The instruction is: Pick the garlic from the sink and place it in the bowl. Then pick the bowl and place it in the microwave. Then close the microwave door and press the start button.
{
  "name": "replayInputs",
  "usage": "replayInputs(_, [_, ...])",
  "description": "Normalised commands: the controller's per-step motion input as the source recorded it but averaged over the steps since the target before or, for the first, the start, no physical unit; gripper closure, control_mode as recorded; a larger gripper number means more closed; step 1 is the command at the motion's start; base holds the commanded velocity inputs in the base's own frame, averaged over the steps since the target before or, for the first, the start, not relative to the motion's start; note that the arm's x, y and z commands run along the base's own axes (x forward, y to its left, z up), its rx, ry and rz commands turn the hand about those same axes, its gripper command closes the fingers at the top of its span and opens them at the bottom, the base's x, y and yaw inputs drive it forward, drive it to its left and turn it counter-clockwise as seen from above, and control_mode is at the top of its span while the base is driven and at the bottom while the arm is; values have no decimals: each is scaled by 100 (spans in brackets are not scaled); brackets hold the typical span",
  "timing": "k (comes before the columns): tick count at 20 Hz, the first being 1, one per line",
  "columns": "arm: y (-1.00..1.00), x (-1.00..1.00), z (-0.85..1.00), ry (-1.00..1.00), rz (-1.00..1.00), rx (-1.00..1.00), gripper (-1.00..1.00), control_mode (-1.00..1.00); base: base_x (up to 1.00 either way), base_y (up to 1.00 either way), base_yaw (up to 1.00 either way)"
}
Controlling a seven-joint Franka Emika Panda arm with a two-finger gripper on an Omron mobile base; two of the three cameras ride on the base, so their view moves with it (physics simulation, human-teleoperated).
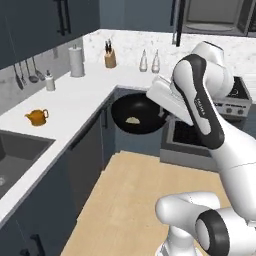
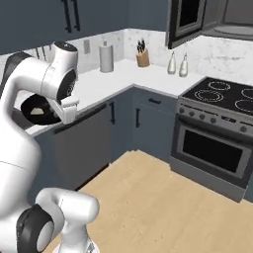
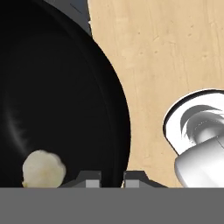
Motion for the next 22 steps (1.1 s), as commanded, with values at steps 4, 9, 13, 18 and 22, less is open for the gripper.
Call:
replayInputs(4, [0,0,0,0,0,0,100,100,0,-59,-73])
replayInputs(9, [0,0,0,0,0,0,100,100,20,-28,-75])
replayInputs(13, [0,0,0,0,0,0,100,100,81,5,-57])
replayInputs(18, [0,0,0,0,0,0,100,100,100,18,-6])
replayInputs(22, [0,0,0,0,0,0,100,100,100,11,0])
